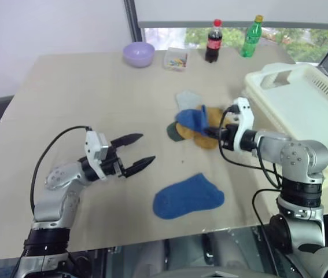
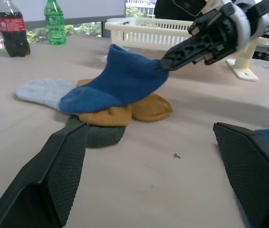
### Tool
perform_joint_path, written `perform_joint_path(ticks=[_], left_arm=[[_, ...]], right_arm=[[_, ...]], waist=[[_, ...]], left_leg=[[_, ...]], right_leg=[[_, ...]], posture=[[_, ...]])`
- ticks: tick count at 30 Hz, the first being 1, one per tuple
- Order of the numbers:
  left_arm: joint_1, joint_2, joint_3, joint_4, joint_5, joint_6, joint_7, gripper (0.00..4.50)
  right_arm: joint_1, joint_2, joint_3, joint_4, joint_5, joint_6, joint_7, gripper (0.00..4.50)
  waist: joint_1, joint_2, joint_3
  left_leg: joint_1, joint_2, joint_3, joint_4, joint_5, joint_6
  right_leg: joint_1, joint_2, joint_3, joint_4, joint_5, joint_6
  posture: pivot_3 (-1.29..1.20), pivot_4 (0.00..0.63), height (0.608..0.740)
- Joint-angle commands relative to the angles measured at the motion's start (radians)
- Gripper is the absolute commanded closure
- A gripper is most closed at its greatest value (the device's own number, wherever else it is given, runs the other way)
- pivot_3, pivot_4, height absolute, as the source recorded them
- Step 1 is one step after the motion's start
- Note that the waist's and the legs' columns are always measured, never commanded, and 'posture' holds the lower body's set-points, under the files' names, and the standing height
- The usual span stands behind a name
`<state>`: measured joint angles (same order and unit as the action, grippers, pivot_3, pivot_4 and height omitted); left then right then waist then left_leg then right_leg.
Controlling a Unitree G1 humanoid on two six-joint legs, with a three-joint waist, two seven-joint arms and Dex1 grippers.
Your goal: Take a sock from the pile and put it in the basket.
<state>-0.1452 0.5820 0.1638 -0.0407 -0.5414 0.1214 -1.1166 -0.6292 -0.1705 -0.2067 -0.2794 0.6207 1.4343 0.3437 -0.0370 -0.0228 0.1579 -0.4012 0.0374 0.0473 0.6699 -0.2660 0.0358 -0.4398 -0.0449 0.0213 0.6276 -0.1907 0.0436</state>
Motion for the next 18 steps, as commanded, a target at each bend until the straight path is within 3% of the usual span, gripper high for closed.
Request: perform_joint_path(ticks=[1,10,14,18], left_arm=[[-0.004,-0.003,0.001,-0.011,-0.002,-0.016,-0.004,0.0],[0.0,-0.003,-0.004,-0.009,-0.003,-0.014,-0.007,0.0],[-0.017,-0.006,-0.013,0.002,0.0,-0.014,-0.012,0.0],[-0.045,-0.016,-0.03,0.03,0.011,-0.012,-0.016,0.0]], right_arm=[[0.023,0.007,-0.031,-0.08,0.056,0.081,-0.001,4.46],[0.175,-0.082,-0.039,-0.242,0.272,0.18,0.01,4.46],[0.252,-0.189,-0.033,-0.291,0.404,0.18,0.024,4.46],[0.269,-0.261,-0.081,-0.261,0.384,0.18,-0.004,4.46]], waist=[[0.001,0.0,0.0],[0.0,0.0,0.0],[0.001,0.0,0.0],[0.001,-0.001,0.0]], left_leg=[[0.0,0.0,0.0,0.0,0.0,0.0],[0.0,0.0,-0.001,0.0,0.0,0.0],[0.0,0.0,-0.001,0.0,0.0,0.0],[0.0,0.0,-0.001,0.0,0.0,0.0]], right_leg=[[0.0,0.0,0.0,0.0,0.0,0.0],[0.0,0.0,0.0,0.0,0.0,0.0],[0.0,0.0,0.0,0.0,-0.001,0.0],[0.001,0.0,0.0,0.0,-0.002,-0.001]], posture=[[0.0,0.15,0.74],[0.0,0.15,0.74],[0.0,0.15,0.74],[0.0,0.15,0.74]])
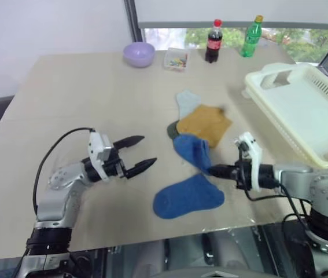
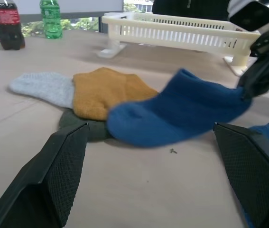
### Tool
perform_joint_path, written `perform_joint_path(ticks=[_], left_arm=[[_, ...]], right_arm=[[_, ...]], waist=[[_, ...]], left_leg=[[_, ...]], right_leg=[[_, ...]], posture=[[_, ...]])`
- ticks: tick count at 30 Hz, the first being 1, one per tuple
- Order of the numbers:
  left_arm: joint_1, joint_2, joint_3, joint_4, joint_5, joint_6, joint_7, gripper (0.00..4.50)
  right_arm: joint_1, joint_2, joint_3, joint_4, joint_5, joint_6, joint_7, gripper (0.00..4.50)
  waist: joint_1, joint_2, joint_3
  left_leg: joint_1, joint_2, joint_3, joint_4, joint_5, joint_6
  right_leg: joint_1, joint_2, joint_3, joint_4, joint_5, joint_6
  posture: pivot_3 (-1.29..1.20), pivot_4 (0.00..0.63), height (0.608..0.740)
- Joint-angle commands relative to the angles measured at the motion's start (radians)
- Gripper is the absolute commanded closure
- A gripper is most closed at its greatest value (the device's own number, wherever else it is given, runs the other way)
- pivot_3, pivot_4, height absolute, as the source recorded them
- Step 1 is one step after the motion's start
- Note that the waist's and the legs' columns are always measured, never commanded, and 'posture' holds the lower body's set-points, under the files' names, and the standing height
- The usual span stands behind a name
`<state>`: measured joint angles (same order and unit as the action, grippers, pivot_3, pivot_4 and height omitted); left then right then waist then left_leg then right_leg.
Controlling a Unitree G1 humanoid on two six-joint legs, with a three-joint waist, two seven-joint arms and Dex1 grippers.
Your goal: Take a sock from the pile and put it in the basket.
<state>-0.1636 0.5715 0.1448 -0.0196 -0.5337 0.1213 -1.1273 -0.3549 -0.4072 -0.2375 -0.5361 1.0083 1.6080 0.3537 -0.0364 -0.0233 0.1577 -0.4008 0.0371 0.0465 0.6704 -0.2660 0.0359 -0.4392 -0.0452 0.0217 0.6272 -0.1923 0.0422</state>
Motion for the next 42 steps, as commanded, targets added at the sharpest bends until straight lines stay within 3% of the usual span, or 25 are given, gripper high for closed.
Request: perform_joint_path(ticks=[1,5,11,15,23,29,32,40,42], left_arm=[[-0.031,-0.007,-0.013,0.014,0.004,-0.012,-0.007,0.0],[-0.071,-0.042,-0.089,0.042,0.085,0.059,0.097,0.0],[-0.125,-0.06,-0.216,0.072,0.23,0.259,0.269,0.0],[-0.173,-0.108,-0.263,0.108,0.276,0.301,0.329,0.0],[-0.201,-0.156,-0.296,0.029,0.247,0.401,0.308,0.0],[-0.213,-0.121,-0.365,0.068,0.372,0.314,0.335,0.0],[-0.231,-0.103,-0.393,0.102,0.446,0.249,0.351,0.8],[-0.224,-0.107,-0.411,0.106,0.465,0.215,0.351,4.48],[-0.222,-0.104,-0.409,0.106,0.465,0.215,0.353,4.48]], right_arm=[[-0.007,-0.028,-0.056,0.003,-0.011,0.006,-0.022,4.46],[-0.023,-0.031,-0.112,0.131,-0.17,-0.122,-0.129,4.46],[0.031,-0.028,-0.093,0.109,-0.21,-0.162,-0.133,4.46],[0.047,-0.002,-0.079,0.093,-0.225,-0.179,-0.143,4.46],[0.085,0.05,-0.061,0.058,-0.245,-0.199,-0.167,4.46],[0.095,0.072,-0.057,0.045,-0.257,-0.207,-0.176,4.46],[0.097,0.077,-0.057,0.045,-0.261,-0.213,-0.178,4.5],[0.102,0.085,-0.055,0.04,-0.263,-0.224,-0.183,4.5],[0.102,0.089,-0.053,0.034,-0.261,-0.227,-0.183,4.5]], waist=[[0.0,0.0,0.0],[0.002,0.0,0.0],[0.006,0.0,0.0],[0.008,0.001,-0.001],[0.02,0.001,-0.001],[0.025,0.001,-0.001],[0.026,0.001,-0.001],[0.023,0.001,-0.002],[0.023,0.001,-0.002]], left_leg=[[0.0,0.0,0.0,0.0,0.0,0.0],[0.001,0.0,0.001,0.0,0.0,0.0],[0.0,-0.001,0.0,0.0,0.0,0.0],[0.001,0.0,0.0,-0.001,0.0,0.0],[0.003,0.0,0.0,0.002,0.0,0.0],[0.002,-0.001,0.0,0.001,0.0,0.0],[0.002,-0.001,0.0,0.001,0.0,0.0],[0.005,0.0,-0.001,0.002,0.0,0.0],[0.005,0.0,-0.001,0.002,0.0,0.0]], right_leg=[[0.0,0.0,0.0,0.0,-0.001,0.001],[0.0,0.001,0.0,0.0,-0.001,0.002],[0.0,0.001,0.001,0.0,0.001,0.002],[0.001,0.002,0.001,0.0,0.001,0.003],[0.003,0.002,0.001,0.0,-0.001,0.004],[0.003,0.002,0.001,-0.001,0.001,0.002],[0.003,0.002,0.001,-0.001,-0.001,0.001],[0.005,0.002,0.001,0.0,-0.002,0.003],[0.005,0.002,0.001,0.0,-0.002,0.003]], posture=[[0.0,0.15,0.74],[0.0,0.15,0.74],[0.0,0.15,0.74],[0.0,0.15,0.74],[0.0,0.15,0.74],[0.0,0.15,0.74],[0.0,0.15,0.74],[0.0,0.15,0.74],[0.0,0.15,0.74]])
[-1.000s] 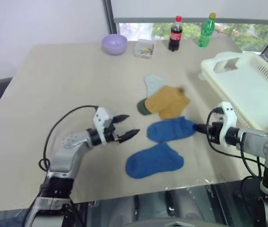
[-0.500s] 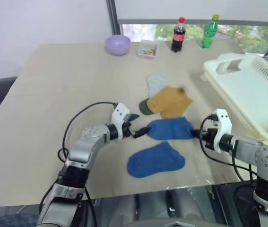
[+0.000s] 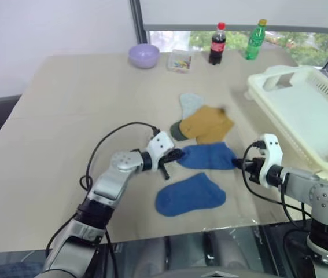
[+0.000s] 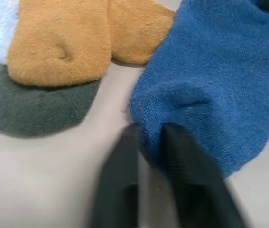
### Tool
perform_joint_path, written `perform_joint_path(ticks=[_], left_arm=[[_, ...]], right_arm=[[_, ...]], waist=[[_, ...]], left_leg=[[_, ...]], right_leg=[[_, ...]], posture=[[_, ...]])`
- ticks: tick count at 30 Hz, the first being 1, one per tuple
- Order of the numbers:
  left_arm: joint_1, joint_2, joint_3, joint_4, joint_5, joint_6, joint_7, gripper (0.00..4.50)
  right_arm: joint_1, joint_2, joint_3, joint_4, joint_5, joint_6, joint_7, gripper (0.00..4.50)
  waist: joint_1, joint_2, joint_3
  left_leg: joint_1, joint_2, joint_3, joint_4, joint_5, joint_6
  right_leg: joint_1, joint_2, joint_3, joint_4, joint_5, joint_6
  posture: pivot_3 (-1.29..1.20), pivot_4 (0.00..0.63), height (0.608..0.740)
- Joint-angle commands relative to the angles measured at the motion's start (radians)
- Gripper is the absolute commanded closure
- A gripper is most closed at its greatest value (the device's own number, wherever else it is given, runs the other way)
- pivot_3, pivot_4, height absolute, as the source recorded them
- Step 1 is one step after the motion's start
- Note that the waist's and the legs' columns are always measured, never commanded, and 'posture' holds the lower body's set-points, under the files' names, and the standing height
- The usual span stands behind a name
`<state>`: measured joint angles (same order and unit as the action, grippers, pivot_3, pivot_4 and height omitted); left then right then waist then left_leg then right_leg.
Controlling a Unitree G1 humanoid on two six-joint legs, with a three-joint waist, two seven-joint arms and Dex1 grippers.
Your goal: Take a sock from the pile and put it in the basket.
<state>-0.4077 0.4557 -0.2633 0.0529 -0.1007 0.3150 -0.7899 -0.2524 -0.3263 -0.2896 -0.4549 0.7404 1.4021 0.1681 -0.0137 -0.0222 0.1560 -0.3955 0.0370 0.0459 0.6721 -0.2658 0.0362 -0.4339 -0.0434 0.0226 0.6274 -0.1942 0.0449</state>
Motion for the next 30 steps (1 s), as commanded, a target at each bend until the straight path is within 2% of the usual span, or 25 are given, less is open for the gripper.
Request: perform_joint_path(ticks=[1,5,7,11,17,23,30], left_arm=[[0.026,0.012,0.003,0.032,0.031,0.022,0.018,4.48],[0.041,0.005,0.04,0.021,-0.001,0.029,0.027,4.48],[0.057,-0.01,0.086,-0.021,-0.068,0.055,0.014,4.48],[0.168,0.02,0.176,-0.238,-0.291,0.168,-0.095,4.48],[0.301,0.043,0.367,-0.452,-0.593,0.335,-0.102,4.48],[0.461,0.084,0.468,-0.606,-0.728,0.371,-0.09,4.48],[0.647,0.137,0.523,-0.674,-0.754,0.344,-0.107,4.48]], right_arm=[[-0.001,0.011,0.001,-0.053,0.009,-0.023,0.002,4.5],[-0.004,0.026,0.013,-0.082,0.018,-0.032,0.006,4.5],[-0.01,0.036,0.01,-0.103,0.033,-0.029,0.008,4.5],[-0.012,0.033,0.002,-0.146,0.072,-0.014,0.027,4.5],[-0.008,0.03,-0.023,-0.186,0.146,-0.001,0.046,4.5],[0.059,0.024,-0.03,-0.255,0.286,0.022,0.076,4.5],[0.19,-0.029,-0.042,-0.3,0.483,-0.002,0.069,4.5]], waist=[[0.0,0.0,0.0],[-0.003,0.0,0.0],[-0.005,0.0,0.0],[-0.017,0.0,0.0],[-0.02,0.0,0.001],[-0.022,0.0,0.001],[-0.02,0.0,0.001]], left_leg=[[0.0,0.0,0.0,0.0,0.0,0.0],[0.0,0.0,0.0,0.0,0.0,0.0],[0.0,0.0,-0.001,0.0,0.0,0.0],[-0.002,0.002,-0.002,-0.001,0.0,0.0],[-0.007,0.002,-0.005,-0.002,0.0,0.0],[-0.005,0.001,-0.004,-0.002,0.0,0.0],[-0.004,0.002,-0.004,-0.001,0.0,0.0]], right_leg=[[0.0,0.0,0.0,0.0,0.0,0.0],[0.0,0.0,0.0,0.0,0.0,0.0],[0.0,0.0,0.0,0.0,0.0,0.0],[-0.003,0.001,0.001,0.0,0.0,0.0],[-0.006,0.0,0.001,-0.001,0.003,0.002],[-0.006,-0.001,0.001,-0.001,-0.001,0.0],[-0.005,-0.001,0.002,-0.001,-0.001,0.0]], posture=[[0.0,0.15,0.74],[0.0,0.15,0.74],[0.0,0.15,0.74],[0.0,0.15,0.74],[0.0,0.15,0.74],[0.0,0.15,0.74],[0.0,0.15,0.74]])
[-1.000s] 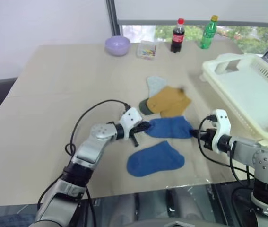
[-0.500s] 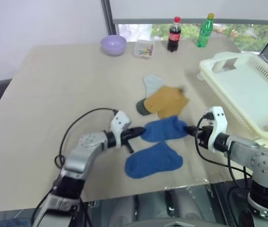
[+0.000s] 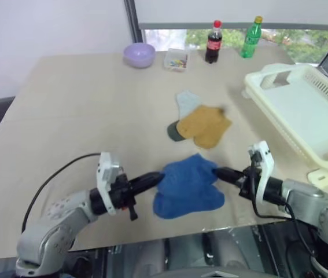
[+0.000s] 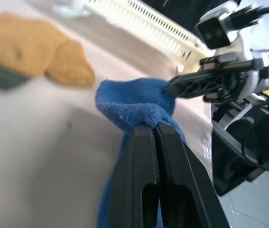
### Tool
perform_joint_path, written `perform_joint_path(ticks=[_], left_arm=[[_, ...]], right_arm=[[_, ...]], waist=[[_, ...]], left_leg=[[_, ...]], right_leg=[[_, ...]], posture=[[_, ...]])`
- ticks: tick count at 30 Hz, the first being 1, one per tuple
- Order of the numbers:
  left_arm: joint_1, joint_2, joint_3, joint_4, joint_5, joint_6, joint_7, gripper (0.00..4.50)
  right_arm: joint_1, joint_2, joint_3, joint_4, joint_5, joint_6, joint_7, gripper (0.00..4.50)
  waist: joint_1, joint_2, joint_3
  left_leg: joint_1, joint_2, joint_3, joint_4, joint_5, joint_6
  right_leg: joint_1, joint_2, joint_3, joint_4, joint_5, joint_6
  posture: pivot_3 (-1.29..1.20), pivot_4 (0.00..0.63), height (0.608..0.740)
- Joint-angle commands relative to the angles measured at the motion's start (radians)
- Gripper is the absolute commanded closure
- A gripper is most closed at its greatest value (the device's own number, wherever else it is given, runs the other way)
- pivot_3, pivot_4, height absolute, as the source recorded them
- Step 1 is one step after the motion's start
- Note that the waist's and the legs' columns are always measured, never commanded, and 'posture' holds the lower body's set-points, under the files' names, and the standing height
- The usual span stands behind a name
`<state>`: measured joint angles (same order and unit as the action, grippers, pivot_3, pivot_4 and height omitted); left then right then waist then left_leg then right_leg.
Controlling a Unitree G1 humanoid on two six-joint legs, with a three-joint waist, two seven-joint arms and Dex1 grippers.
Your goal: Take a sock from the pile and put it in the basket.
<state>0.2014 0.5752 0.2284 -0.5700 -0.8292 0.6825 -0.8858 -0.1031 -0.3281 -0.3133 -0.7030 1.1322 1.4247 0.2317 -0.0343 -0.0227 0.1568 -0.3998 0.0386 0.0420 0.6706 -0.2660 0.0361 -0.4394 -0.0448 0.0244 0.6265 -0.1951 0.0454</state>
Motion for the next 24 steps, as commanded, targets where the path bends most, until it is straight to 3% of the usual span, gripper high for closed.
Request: perform_joint_path(ticks=[1,5,13,24], left_arm=[[0.076,0.025,0.033,-0.049,-0.002,-0.05,-0.032,4.48],[0.179,0.051,0.008,-0.033,0.08,-0.144,-0.087,4.48],[0.269,0.001,-0.056,0.043,0.194,-0.342,-0.143,4.48],[0.252,-0.043,-0.094,0.152,0.25,-0.489,-0.171,4.48]], right_arm=[[0.078,-0.04,-0.017,-0.062,0.123,-0.033,0.007,4.5],[0.178,-0.092,0.008,-0.08,0.2,-0.083,-0.024,4.5],[0.223,-0.18,0.073,-0.073,0.297,-0.198,-0.124,4.5],[0.216,-0.283,0.143,-0.041,0.365,-0.327,-0.191,4.5]], waist=[[0.0,0.0,0.0],[-0.002,0.0,0.0],[-0.002,0.0,0.0],[0.003,-0.001,0.0]], left_leg=[[0.0,0.0,0.0,0.0,0.0,0.0],[0.0,0.0,0.002,-0.001,0.0,0.0],[0.0,0.0,0.002,-0.001,0.0,-0.001],[-0.006,0.0,0.003,-0.001,0.0,0.0]], right_leg=[[0.0,0.0,0.0,0.0,0.0,0.0],[-0.001,-0.001,0.0,-0.001,0.0,0.0],[-0.001,-0.003,0.001,-0.001,0.0,0.0],[-0.006,-0.003,0.001,-0.002,0.0,0.0]], posture=[[0.0,0.15,0.74],[0.0,0.15,0.74],[0.0,0.15,0.74],[0.0,0.15,0.74]])
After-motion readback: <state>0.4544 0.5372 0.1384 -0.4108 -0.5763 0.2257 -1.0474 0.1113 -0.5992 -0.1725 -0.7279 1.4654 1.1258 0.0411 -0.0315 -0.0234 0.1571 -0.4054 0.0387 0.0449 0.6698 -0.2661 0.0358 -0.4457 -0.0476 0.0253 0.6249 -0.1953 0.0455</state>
